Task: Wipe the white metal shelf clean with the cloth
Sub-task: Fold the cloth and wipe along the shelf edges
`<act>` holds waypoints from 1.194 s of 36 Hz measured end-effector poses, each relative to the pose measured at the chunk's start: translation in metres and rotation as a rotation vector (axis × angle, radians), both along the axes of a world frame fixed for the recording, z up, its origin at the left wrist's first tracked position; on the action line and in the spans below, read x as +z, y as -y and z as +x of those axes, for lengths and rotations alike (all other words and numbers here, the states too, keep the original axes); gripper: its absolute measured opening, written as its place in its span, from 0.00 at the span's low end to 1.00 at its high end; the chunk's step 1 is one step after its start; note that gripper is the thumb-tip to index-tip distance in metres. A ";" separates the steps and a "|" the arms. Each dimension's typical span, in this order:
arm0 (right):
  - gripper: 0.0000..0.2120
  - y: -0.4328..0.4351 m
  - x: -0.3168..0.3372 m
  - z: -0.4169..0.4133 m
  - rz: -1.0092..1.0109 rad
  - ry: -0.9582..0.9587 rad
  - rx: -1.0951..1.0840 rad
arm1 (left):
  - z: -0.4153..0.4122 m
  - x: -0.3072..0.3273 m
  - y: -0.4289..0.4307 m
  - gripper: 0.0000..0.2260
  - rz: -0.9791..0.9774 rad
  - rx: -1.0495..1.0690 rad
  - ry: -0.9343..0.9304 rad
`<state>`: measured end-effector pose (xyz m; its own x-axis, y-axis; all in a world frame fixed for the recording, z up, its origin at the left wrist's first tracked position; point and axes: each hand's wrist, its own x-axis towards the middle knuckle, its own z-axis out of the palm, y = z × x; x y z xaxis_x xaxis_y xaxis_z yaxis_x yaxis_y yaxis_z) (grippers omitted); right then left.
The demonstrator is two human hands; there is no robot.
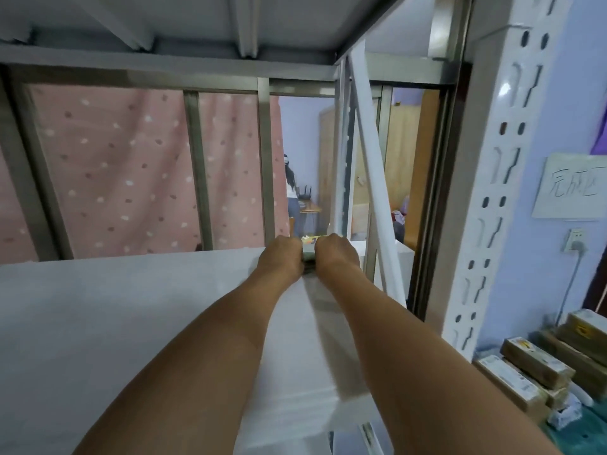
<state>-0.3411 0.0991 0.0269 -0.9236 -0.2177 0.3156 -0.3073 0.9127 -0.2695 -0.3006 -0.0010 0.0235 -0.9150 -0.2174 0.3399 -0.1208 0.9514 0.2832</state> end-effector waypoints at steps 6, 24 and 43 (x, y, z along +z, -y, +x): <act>0.12 0.015 -0.002 -0.041 0.077 -0.107 0.021 | -0.042 0.002 0.020 0.10 0.016 -0.033 -0.014; 0.10 0.040 0.002 -0.104 0.143 -0.090 0.041 | -0.104 -0.004 0.056 0.12 -0.004 -0.003 -0.032; 0.09 0.034 -0.002 -0.095 0.085 -0.185 0.062 | -0.092 -0.005 0.054 0.10 -0.098 -0.030 -0.069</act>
<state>-0.4362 0.0654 0.0246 -0.8357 -0.3053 0.4565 -0.4005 0.9075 -0.1265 -0.3929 -0.0554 0.0189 -0.8943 -0.1534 0.4204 -0.0757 0.9777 0.1957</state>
